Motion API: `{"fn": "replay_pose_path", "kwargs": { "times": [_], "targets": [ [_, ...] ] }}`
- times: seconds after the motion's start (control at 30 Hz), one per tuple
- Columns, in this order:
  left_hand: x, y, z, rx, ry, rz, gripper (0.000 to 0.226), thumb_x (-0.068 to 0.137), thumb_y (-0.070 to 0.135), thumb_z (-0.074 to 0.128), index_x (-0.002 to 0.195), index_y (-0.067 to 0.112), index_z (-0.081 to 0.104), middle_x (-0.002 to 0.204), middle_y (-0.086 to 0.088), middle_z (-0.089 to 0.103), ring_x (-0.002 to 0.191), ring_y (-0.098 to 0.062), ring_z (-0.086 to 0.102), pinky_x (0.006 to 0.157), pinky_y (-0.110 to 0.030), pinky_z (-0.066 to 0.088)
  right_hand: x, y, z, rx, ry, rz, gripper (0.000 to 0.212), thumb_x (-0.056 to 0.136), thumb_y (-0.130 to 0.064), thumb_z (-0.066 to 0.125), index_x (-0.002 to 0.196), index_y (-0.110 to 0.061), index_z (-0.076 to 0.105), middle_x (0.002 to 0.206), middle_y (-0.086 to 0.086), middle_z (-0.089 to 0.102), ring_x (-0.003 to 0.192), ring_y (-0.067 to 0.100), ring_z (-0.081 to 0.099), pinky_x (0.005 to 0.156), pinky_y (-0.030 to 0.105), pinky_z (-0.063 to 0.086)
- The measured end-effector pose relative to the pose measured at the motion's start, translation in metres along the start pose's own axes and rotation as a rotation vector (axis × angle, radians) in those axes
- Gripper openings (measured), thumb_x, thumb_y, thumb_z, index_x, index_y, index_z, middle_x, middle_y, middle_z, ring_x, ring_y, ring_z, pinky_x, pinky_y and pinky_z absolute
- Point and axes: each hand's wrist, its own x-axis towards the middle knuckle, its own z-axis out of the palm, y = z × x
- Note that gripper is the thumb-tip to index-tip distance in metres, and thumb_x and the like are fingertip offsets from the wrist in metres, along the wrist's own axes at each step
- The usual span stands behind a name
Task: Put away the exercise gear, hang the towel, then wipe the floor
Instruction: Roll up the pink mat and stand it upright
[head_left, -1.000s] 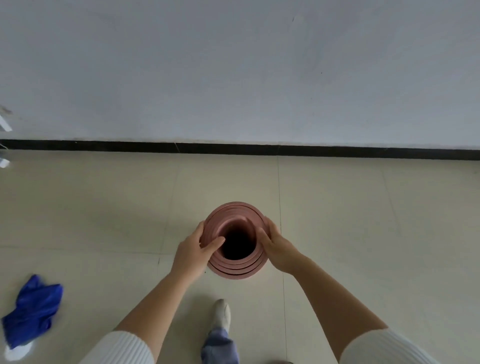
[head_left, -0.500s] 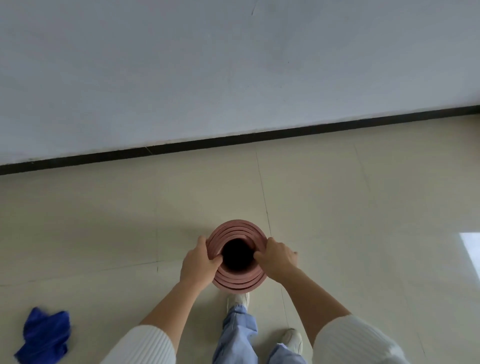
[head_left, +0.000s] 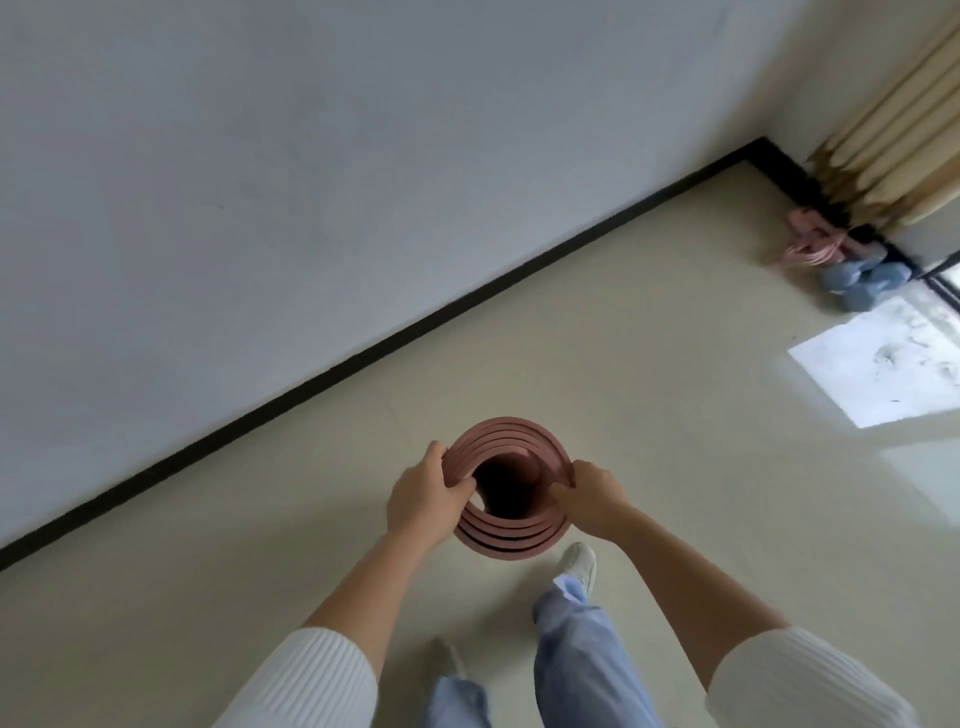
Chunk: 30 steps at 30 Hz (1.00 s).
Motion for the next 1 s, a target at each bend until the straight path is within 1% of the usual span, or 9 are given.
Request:
{"fn": "replay_pose_path", "kwargs": {
  "times": [0.1,0.17,0.27,0.37,0.5,0.63,0.73,0.9,1.0],
  "targets": [
    [0.038,0.084,0.016,0.065,-0.031,0.127,0.028,0.086,0.041,0.059,0.100,0.021,0.046,0.089,0.004,0.065,0.075,-0.019,0.060,0.059,-0.027,0.045,0.018,0.035,-0.075,0.078,0.071,0.039,0.015,0.089,-0.027,0.048,0.086,-0.013,0.052,0.083,0.003,0.058,0.072,0.020,0.052,0.062,0.028,0.041],
    [0.066,0.142,0.028,0.095,-0.054,0.196,0.031,0.087,0.044,0.057,0.104,0.020,0.047,0.093,0.003,0.065,0.079,-0.021,0.062,0.062,-0.028,0.047,0.035,0.061,-0.127,0.137,0.116,0.049,0.016,0.090,-0.026,0.048,0.079,-0.014,0.050,0.076,0.000,0.054,0.066,0.016,0.050,0.055,0.026,0.038],
    [0.106,0.231,0.052,0.121,-0.077,0.257,0.035,0.087,0.044,0.056,0.109,0.018,0.047,0.097,0.001,0.066,0.086,-0.024,0.063,0.071,-0.034,0.052,0.063,0.099,-0.206,0.209,0.167,0.066,0.021,0.090,-0.024,0.047,0.071,-0.017,0.046,0.070,-0.003,0.051,0.059,0.011,0.046,0.050,0.024,0.034],
    [0.139,0.319,0.077,0.125,-0.107,0.304,0.031,0.088,0.042,0.054,0.107,0.019,0.046,0.097,0.000,0.066,0.085,-0.024,0.063,0.073,-0.036,0.054,0.087,0.136,-0.282,0.260,0.216,0.094,0.021,0.092,-0.024,0.045,0.072,-0.016,0.046,0.070,-0.003,0.051,0.058,0.010,0.045,0.050,0.024,0.034],
    [0.183,0.423,0.101,0.128,-0.112,0.362,0.027,0.089,0.043,0.053,0.104,0.021,0.045,0.092,0.001,0.066,0.080,-0.023,0.063,0.071,-0.037,0.055,0.115,0.174,-0.378,0.323,0.306,0.117,0.014,0.091,-0.024,0.045,0.085,-0.012,0.051,0.075,-0.002,0.053,0.062,0.011,0.046,0.050,0.025,0.033],
    [0.236,0.522,0.117,0.096,-0.107,0.423,0.027,0.089,0.043,0.053,0.106,0.021,0.048,0.091,0.004,0.066,0.080,-0.019,0.063,0.067,-0.031,0.052,0.158,0.200,-0.467,0.336,0.395,0.118,0.016,0.090,-0.028,0.044,0.085,-0.014,0.050,0.078,0.000,0.055,0.068,0.016,0.050,0.054,0.028,0.035],
    [0.287,0.593,0.131,0.099,-0.100,0.461,0.028,0.088,0.043,0.053,0.105,0.021,0.051,0.090,0.004,0.067,0.080,-0.019,0.063,0.071,-0.035,0.054,0.203,0.220,-0.537,0.344,0.450,0.121,0.017,0.089,-0.029,0.044,0.088,-0.013,0.051,0.084,0.003,0.057,0.079,0.025,0.054,0.063,0.031,0.039],
    [0.391,0.708,0.163,0.098,-0.146,0.493,0.032,0.087,0.046,0.053,0.109,0.023,0.051,0.096,0.005,0.068,0.084,-0.019,0.064,0.075,-0.037,0.055,0.300,0.249,-0.652,0.406,0.482,0.142,0.015,0.088,-0.026,0.044,0.086,-0.014,0.052,0.089,0.006,0.060,0.083,0.027,0.058,0.071,0.032,0.046],
    [0.450,0.774,0.180,0.100,-0.196,0.469,0.031,0.087,0.045,0.054,0.109,0.023,0.051,0.099,0.005,0.067,0.086,-0.018,0.064,0.074,-0.035,0.054,0.352,0.263,-0.715,0.418,0.476,0.151,0.014,0.089,-0.024,0.043,0.080,-0.017,0.052,0.088,0.006,0.061,0.081,0.025,0.058,0.061,0.028,0.041]
  ]
}}
